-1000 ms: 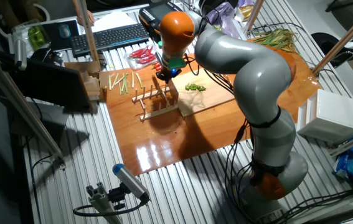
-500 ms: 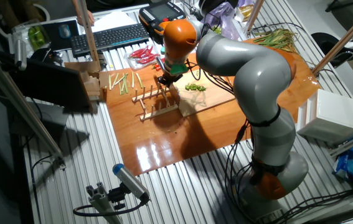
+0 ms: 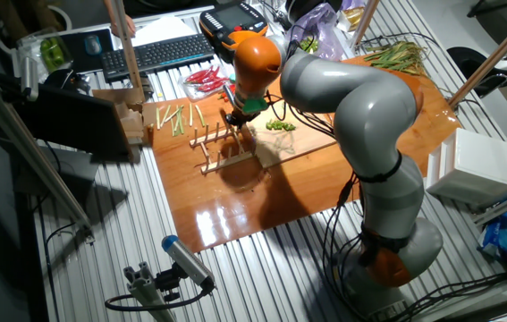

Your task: Chop the chili peppers

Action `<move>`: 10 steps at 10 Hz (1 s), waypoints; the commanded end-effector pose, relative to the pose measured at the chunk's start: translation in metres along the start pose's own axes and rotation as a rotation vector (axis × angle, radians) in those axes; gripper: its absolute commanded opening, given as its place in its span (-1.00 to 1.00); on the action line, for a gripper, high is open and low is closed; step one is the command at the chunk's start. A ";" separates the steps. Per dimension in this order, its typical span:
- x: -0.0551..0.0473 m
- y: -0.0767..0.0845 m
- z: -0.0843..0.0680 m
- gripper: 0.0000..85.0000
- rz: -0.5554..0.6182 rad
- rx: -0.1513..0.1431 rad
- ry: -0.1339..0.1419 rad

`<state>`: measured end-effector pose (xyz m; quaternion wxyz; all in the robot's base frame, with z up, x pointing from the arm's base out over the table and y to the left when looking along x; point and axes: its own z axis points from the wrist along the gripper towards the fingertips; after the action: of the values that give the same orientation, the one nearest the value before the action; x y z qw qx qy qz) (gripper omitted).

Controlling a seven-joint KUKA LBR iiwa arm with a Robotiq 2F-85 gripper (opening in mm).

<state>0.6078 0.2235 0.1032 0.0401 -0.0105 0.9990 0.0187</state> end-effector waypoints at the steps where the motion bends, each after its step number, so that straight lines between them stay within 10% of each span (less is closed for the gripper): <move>1: 0.001 0.000 0.003 -1.00 0.000 0.006 -0.003; 10: 0.001 0.000 0.031 -1.00 -0.011 0.041 -0.012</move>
<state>0.6092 0.2246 0.0722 0.0460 -0.0151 0.9988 -0.0023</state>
